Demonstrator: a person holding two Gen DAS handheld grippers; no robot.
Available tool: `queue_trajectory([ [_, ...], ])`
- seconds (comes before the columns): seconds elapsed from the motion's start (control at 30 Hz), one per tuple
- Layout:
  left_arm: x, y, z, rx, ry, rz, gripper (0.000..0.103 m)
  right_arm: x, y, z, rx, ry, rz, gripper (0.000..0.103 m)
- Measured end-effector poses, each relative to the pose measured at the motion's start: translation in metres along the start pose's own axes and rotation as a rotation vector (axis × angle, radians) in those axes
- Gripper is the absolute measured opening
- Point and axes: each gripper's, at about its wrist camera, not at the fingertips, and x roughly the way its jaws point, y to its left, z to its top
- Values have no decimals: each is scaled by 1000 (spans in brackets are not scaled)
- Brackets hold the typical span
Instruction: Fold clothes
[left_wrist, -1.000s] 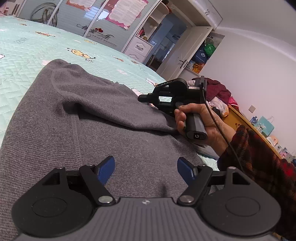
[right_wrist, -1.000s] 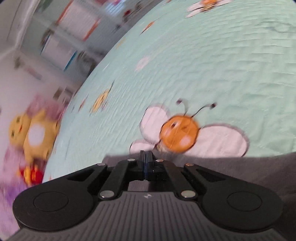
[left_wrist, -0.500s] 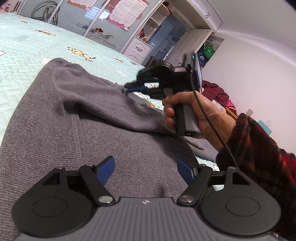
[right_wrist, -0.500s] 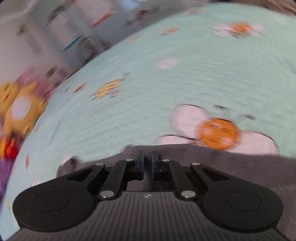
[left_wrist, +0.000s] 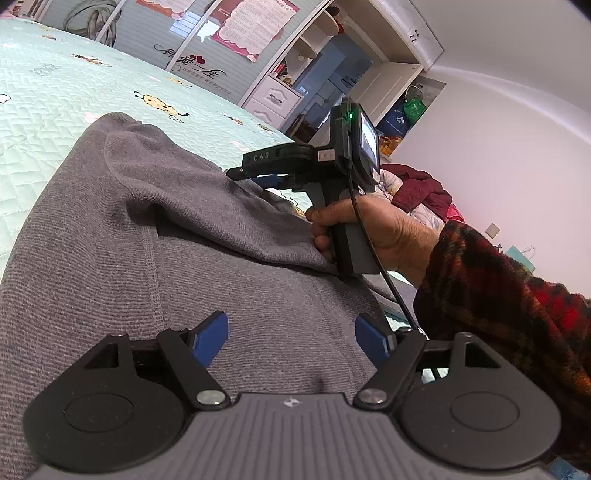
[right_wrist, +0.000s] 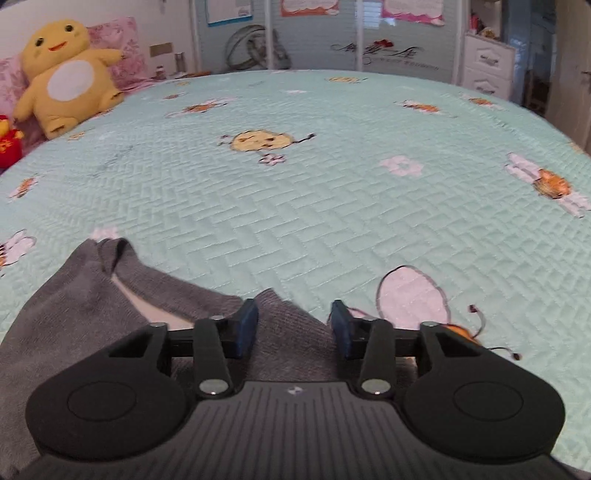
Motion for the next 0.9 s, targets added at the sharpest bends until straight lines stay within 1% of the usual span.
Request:
queue_trajectory([
  [0.07, 0, 0, 0, -1, 0, -1, 79, -1, 2, -3, 0, -6, 19, 37],
  [0.13, 0, 0, 0, -1, 0, -1, 79, -3, 4, -4, 9, -22, 18, 20],
  [0.2, 0, 0, 0, -1, 0, -1, 79, -5, 6, -5, 23, -41, 2, 13],
  [0.23, 0, 1, 0, -1, 0, -1, 79, -4, 7, -5, 40, -47, -10, 12],
  [0.37, 1, 2, 1, -3, 1, -2, 79, 7, 6, -6, 90, -39, -43, 14],
  [0.43, 1, 2, 1, -4, 1, -3, 79, 7, 3, -2, 109, -30, -33, 16],
  [0.5, 1, 2, 1, -4, 1, -3, 79, -1, -4, -2, 147, -37, -10, 20],
  [0.6, 1, 2, 0, -3, 1, -2, 79, -38, -18, -11, 228, -125, -25, 20],
  [0.67, 1, 2, 0, -1, 2, 0, 79, -73, -31, -29, 322, -201, -2, 20],
  [0.77, 1, 2, 0, 1, 3, 1, 79, -123, -51, -69, 487, -276, 100, 20],
  [0.8, 1, 2, 0, 1, 3, 1, 79, -135, -58, -84, 530, -292, 120, 20],
  [0.87, 2, 1, 0, 4, 5, 5, 79, -156, -72, -116, 631, -307, 113, 21],
  [0.9, 2, 0, 0, 6, 6, 7, 79, -162, -81, -131, 698, -300, 85, 23],
])
